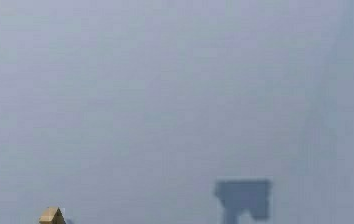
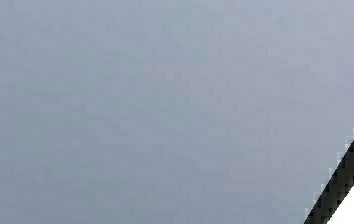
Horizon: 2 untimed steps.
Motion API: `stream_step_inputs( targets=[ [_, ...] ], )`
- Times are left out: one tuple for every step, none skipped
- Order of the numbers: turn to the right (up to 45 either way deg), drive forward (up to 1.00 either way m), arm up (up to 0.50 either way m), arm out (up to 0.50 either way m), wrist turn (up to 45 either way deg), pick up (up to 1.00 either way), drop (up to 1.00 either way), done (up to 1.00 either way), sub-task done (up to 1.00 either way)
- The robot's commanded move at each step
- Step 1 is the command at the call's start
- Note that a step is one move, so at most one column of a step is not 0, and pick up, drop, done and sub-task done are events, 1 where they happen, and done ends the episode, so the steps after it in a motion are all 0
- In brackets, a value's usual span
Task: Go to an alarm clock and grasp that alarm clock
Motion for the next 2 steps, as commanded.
stream_step_inputs(
  targets=[
    [-45.0, 0.00, 0.00, 0.00, 0.0, 0.00, 0.00, 0.00, 0.00],
    [-45.0, 0.00, 0.00, 0.00, 0.0, 0.00, 0.00, 0.00, 0.00]
  ],
)
